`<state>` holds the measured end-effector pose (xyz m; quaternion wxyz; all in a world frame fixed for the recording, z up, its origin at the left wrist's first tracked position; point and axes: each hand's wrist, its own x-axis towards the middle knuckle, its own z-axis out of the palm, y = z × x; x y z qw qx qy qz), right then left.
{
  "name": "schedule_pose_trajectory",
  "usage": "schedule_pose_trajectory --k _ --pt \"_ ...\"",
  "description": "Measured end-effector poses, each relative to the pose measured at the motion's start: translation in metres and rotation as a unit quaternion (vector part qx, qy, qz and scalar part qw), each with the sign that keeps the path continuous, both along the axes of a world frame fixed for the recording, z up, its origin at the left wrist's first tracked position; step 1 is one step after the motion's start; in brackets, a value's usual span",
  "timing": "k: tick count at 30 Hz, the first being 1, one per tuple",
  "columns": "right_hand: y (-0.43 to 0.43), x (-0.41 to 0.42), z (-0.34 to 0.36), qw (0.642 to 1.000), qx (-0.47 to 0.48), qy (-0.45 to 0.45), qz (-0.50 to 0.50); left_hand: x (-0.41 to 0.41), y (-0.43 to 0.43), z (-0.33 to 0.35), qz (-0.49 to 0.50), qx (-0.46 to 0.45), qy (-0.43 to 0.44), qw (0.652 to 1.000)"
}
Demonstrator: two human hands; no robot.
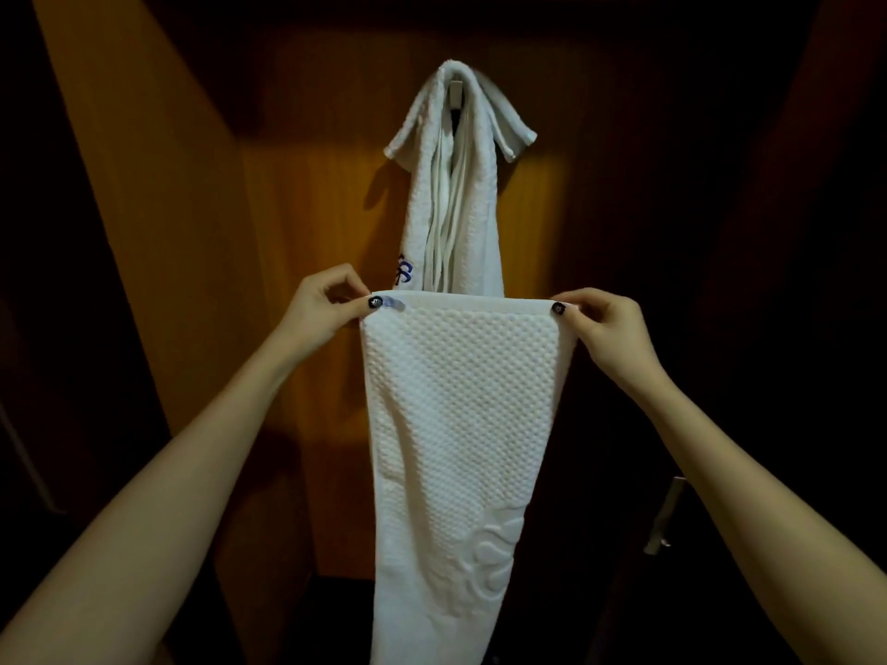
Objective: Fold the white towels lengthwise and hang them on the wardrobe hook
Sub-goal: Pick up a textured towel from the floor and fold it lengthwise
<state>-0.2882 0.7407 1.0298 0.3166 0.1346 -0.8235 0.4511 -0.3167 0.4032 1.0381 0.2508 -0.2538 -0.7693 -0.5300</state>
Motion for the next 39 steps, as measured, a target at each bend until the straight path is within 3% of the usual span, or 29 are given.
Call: schedule_pose_trajectory --k 5,9,12,16,21,24,28,34,39 --pt "0.008 0.004 -0.001 0.999 0.019 0.038 0.005 -0.002 0.007 0.006 -0.014 -0.007 -0.013 1.000" --pt "0.009 0.007 0.002 0.992 0.074 -0.085 0.065 -0.007 0.005 -0.009 -0.018 -0.062 -0.085 0.994" --pt "0.006 0.012 -0.002 0.981 0.100 -0.159 0.051 -0.010 0.010 -0.030 0.015 -0.084 -0.125 0.988" --pt "-0.012 0.018 -0.019 0.975 -0.010 -0.221 0.007 -0.007 0.029 -0.050 0.081 -0.077 -0.124 0.986" --pt "-0.037 0.033 -0.022 0.955 -0.152 -0.249 0.052 0.002 0.054 -0.050 0.042 -0.012 -0.107 0.993" --pt "-0.053 0.040 -0.014 0.959 -0.141 -0.228 0.091 0.007 0.065 -0.039 0.004 0.034 -0.100 0.994" --pt "-0.077 0.050 -0.001 0.968 -0.043 -0.197 0.149 0.013 0.074 -0.024 -0.061 0.098 -0.107 0.988" --pt "-0.102 0.060 0.008 0.997 0.053 0.048 0.040 0.022 0.067 -0.014 -0.151 0.168 -0.125 0.966" --pt "-0.111 0.060 0.018 0.989 0.085 0.119 0.035 0.024 0.054 -0.005 -0.243 0.166 -0.128 0.947"
